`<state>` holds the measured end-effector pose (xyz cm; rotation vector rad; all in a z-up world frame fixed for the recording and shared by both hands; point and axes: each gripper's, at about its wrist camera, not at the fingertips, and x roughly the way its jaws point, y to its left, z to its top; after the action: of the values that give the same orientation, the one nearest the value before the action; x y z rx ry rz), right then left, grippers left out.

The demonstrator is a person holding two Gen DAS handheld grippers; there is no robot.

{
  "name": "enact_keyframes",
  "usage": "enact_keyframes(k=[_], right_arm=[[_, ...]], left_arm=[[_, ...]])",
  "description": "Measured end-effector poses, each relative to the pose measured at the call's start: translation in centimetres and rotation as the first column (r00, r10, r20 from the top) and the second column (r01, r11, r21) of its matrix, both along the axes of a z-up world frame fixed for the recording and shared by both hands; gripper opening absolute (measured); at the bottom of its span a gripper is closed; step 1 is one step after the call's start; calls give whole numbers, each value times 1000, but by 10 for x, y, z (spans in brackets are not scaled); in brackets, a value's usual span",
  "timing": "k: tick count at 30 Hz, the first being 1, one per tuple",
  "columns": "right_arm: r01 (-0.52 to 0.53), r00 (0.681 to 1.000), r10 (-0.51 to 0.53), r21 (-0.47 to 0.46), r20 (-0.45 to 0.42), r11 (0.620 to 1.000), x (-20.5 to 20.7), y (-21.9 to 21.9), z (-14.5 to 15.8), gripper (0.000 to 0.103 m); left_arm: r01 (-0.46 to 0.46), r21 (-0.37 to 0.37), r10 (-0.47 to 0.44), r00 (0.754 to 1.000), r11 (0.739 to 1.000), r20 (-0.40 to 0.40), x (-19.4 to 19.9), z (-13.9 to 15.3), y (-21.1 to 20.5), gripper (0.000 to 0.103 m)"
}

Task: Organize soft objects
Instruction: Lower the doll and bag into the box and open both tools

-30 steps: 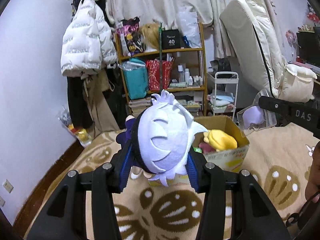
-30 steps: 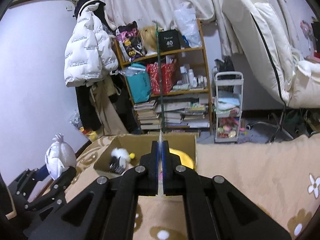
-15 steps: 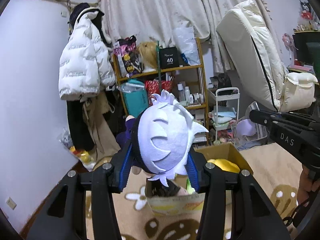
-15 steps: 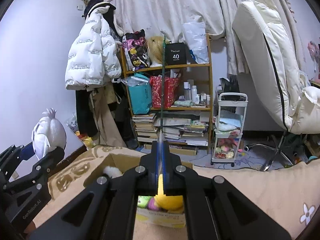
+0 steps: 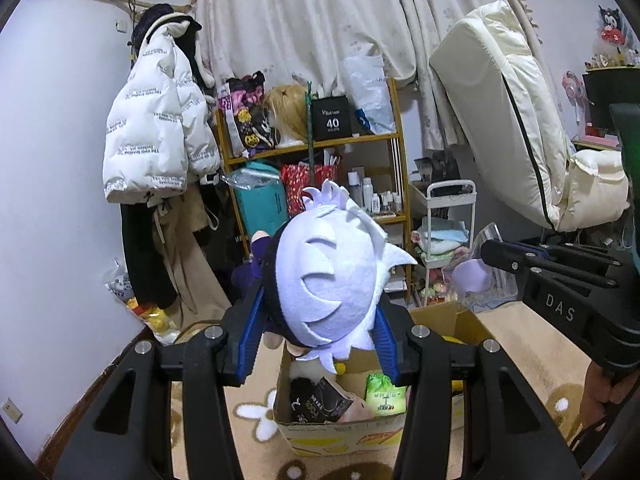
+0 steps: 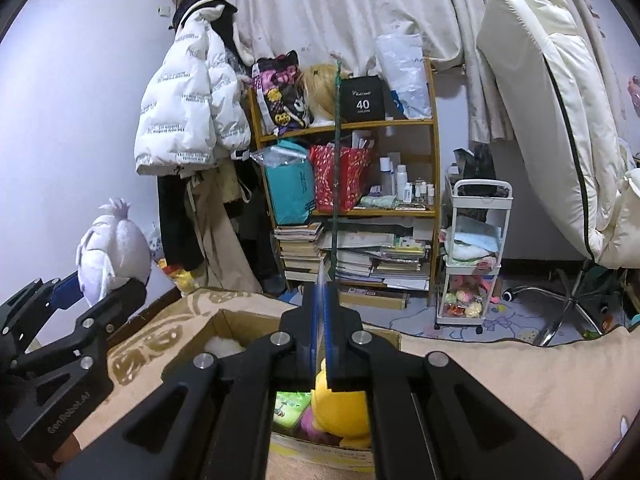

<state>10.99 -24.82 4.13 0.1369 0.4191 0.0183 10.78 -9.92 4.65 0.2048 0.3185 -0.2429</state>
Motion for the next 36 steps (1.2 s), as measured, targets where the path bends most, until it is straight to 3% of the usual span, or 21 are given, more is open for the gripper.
enact_keyframes(k=[10, 20, 36], right_arm=[[-28, 997, 31, 46, -73, 999, 11, 1, -38, 4], [-88, 989, 99, 100, -110, 991, 18, 3, -66, 4], [-62, 976, 89, 139, -198, 988, 33, -9, -93, 5]], left_arm=[[-11, 2, 11, 995, 1000, -101, 27, -40, 3, 48], [42, -28, -47, 970, 999, -239, 47, -74, -3, 48], [31, 23, -21, 945, 999, -326, 58, -100, -8, 53]])
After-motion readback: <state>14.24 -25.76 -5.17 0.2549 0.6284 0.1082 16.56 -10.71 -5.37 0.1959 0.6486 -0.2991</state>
